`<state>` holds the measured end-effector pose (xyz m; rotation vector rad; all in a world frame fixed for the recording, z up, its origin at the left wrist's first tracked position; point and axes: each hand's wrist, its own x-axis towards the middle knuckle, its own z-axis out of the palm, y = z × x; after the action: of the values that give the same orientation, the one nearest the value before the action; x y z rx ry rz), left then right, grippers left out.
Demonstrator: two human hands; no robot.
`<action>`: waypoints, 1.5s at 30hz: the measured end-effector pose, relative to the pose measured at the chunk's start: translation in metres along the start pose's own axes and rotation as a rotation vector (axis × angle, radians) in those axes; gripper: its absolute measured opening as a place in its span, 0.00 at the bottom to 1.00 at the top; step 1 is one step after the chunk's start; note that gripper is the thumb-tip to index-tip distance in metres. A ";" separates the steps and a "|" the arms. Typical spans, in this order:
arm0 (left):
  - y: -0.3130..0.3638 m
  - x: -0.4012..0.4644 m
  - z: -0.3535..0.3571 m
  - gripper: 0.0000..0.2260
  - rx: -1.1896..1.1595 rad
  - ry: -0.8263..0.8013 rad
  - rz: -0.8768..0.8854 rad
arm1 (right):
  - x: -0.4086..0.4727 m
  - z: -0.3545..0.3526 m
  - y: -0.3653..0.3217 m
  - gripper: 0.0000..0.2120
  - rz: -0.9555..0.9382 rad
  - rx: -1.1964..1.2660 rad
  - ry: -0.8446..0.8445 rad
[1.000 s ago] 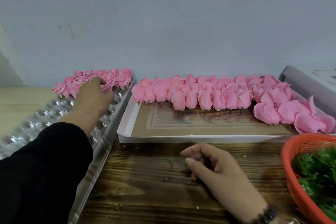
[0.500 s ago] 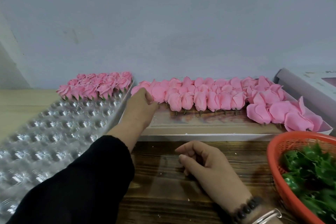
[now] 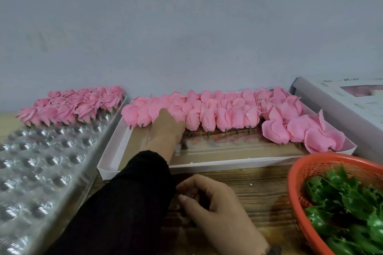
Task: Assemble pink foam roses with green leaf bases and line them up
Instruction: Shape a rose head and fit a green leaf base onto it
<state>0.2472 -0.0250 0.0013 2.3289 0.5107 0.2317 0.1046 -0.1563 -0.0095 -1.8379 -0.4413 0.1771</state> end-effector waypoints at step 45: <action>-0.051 -0.174 -0.043 0.31 -1.446 -0.672 -0.095 | -0.023 0.009 -0.007 0.11 -0.047 0.715 -0.117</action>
<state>0.0619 -0.0388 -0.0062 0.8554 0.0183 -0.2001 0.0789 -0.1559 -0.0079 -1.1187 -0.4304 0.3607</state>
